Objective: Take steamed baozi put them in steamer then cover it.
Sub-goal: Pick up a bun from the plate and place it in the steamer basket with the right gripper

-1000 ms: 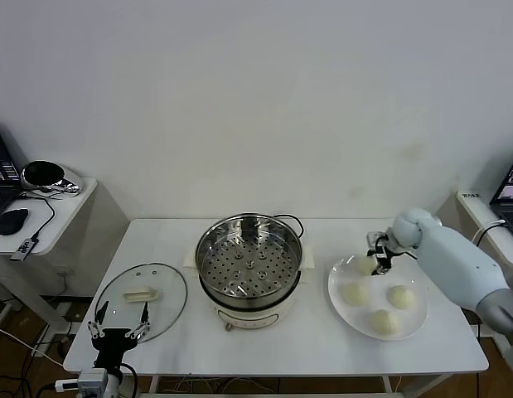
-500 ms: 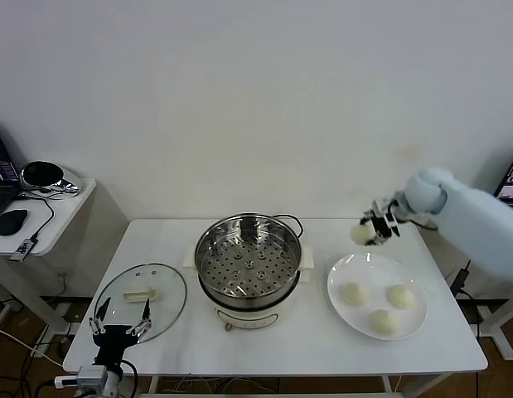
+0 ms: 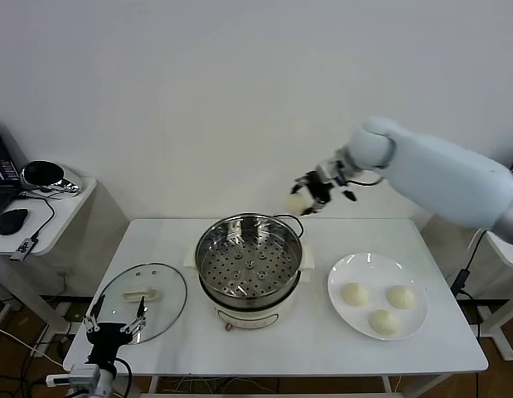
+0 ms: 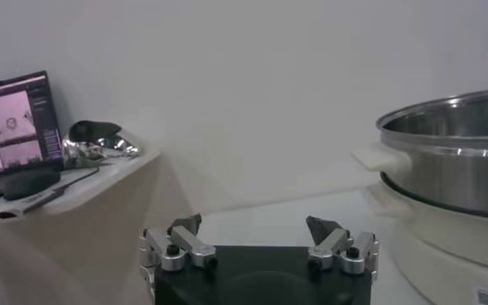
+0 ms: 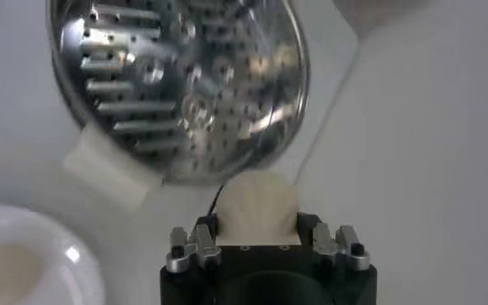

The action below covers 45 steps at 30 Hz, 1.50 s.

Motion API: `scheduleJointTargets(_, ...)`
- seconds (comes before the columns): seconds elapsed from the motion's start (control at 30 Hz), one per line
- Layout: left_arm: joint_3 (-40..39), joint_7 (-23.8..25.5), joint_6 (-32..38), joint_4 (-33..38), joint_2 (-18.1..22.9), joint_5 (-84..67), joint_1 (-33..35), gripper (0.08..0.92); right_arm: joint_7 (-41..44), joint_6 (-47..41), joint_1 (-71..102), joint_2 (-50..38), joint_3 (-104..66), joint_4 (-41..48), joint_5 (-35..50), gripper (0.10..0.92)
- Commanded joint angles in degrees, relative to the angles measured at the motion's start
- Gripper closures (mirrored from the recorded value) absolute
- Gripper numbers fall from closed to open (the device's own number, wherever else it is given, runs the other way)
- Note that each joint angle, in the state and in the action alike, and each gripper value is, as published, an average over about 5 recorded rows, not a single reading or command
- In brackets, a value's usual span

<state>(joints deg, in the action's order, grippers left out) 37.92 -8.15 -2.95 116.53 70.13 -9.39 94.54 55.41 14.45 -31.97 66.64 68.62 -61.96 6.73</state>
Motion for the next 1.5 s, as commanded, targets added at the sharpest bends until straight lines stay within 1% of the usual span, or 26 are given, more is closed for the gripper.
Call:
scheduleJointTargets(0.03, 1.0, 0.1, -0.1, 0.5, -0.2, -0.3, 0.3, 0.177, -1.3, 12.3, 0.0, 15.7, 5.0, 8.7, -6.6, 0.431)
scheduleJointTargets(0.2, 1.6, 0.1, -0.3, 1.1, 0.3, -0.4, 0.4, 0.177, -3.0, 17.6, 3.8, 18.5, 5.2, 12.7, -14.6, 0.431)
scheduleJointTargets(0.43, 1.8, 0.1, -0.4, 1.4, 0.8, -0.5, 0.3, 0.177, -4.9, 21.6, 6.3, 19.1, 4.3, 15.9, -23.2, 0.431)
scheduleJointTargets(1.0, 2.1, 0.1, -0.4, 1.3, 1.0, -0.8, 0.3, 0.177, -5.6, 24.1, 7.7, 18.5, 4.0, 16.5, -28.4, 0.428)
scheduleJointTargets(1.1, 2.1, 0.1, -0.4, 1.3, 1.1, -0.9, 0.3, 0.177, -5.6, 24.3, 7.8, 18.2, 4.1, 16.6, -28.4, 0.394)
scheduleJointTargets(1.2, 2.2, 0.1, -0.4, 1.3, 1.1, -0.9, 0.2, 0.177, -5.5, 24.5, 7.4, 17.7, 4.1, 16.4, -28.3, 0.316)
scheduleJointTargets(1.3, 2.2, 0.1, -0.4, 1.4, 1.2, -0.9, 0.3, 0.177, -5.4, 23.7, 6.0, 16.6, 4.0, 15.2, -25.8, 0.241)
scheduleJointTargets(1.4, 2.4, 0.1, -0.4, 1.6, 1.2, -0.9, 0.3, 0.177, -4.8, 21.2, 3.0, 13.8, 4.1, 12.4, -20.8, 0.209)
scheduleJointTargets(1.5, 2.6, 0.1, -0.5, 1.9, 1.1, -0.9, 0.4, 0.177, -2.4, 13.9, -1.8, 9.1, 6.5, 5.4, -10.5, 0.204)
